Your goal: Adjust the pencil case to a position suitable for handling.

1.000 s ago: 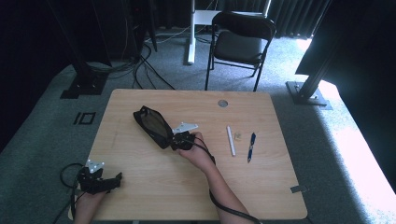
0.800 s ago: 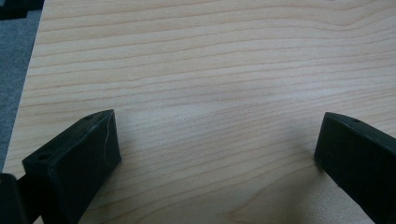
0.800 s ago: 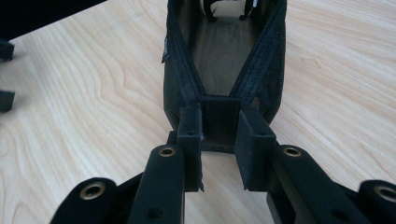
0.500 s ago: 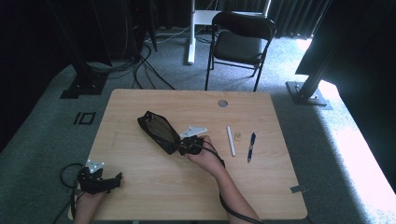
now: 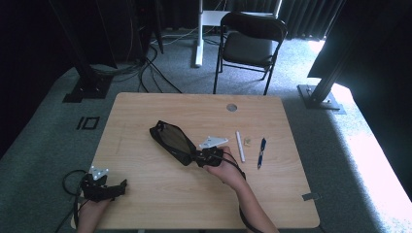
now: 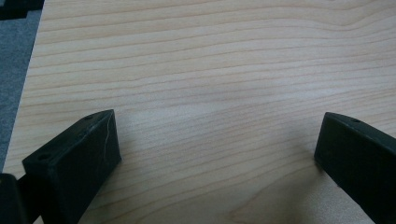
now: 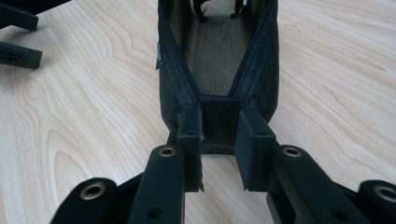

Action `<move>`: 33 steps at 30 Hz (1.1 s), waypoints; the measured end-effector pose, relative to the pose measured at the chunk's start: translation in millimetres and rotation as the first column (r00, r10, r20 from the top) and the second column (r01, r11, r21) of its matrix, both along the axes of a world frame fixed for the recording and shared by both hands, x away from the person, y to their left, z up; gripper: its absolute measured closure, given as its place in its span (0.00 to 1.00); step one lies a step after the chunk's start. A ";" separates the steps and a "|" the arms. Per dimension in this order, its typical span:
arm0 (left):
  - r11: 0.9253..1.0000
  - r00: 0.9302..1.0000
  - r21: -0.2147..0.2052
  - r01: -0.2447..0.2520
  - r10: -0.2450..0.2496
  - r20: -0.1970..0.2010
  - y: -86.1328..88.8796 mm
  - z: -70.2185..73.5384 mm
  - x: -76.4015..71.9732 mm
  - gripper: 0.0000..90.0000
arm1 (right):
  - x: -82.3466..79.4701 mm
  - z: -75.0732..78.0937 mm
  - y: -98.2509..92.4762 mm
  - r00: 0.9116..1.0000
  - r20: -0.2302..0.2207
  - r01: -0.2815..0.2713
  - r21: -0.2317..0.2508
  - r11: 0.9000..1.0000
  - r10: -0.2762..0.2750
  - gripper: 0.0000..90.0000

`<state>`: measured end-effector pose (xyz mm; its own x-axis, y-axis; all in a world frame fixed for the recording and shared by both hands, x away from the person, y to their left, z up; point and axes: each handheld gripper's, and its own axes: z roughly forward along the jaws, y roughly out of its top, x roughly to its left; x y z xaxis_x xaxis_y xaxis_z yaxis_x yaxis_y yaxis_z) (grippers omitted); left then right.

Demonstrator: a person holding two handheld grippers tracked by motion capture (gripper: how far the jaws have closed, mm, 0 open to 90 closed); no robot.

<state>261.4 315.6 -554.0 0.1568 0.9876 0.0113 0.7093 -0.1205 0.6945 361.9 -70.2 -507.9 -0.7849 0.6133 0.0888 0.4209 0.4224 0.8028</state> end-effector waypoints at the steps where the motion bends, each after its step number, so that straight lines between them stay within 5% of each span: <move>1: 1.000 1.000 0.000 0.000 0.000 0.000 0.0 0.0 0.0 0.00 | -1.7 -0.3 -2.5 1.000 0.000 0.003 0.004 1.000 -0.003 0.82; 33: 1.000 1.000 0.000 0.000 0.000 0.000 0.0 0.0 0.0 0.00 | -56.7 -1.1 -73.7 1.000 -0.020 0.024 0.015 1.000 -0.024 0.82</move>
